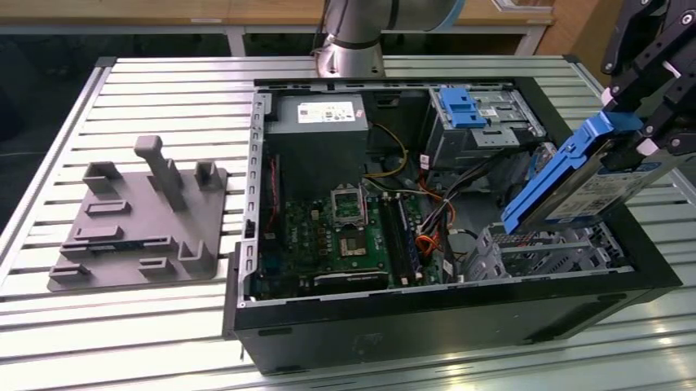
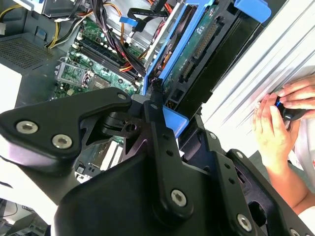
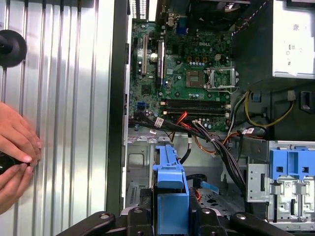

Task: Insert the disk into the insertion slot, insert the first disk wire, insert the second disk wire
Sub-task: 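Insert the disk into the insertion slot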

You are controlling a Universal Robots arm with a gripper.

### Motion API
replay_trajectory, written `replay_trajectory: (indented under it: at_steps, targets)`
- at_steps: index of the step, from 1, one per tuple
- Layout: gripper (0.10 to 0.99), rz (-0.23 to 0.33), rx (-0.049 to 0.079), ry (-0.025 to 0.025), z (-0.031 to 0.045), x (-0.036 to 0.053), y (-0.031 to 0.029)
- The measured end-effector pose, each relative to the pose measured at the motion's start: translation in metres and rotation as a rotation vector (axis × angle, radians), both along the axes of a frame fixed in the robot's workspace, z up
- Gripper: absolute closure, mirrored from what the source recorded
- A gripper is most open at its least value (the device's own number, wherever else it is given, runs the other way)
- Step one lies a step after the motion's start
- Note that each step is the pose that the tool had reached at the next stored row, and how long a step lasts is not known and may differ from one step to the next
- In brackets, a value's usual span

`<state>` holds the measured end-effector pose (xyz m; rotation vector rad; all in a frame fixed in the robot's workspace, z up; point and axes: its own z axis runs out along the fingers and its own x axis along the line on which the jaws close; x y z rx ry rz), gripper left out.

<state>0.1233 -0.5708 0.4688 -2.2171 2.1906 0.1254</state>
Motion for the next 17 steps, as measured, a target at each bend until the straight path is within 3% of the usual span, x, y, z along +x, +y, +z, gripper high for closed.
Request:
replay_trajectory:
  at_steps: [17]
  targets:
    - [0.722, 0.001, 0.000, 0.0000, -0.0062, 0.0001, -0.0005]
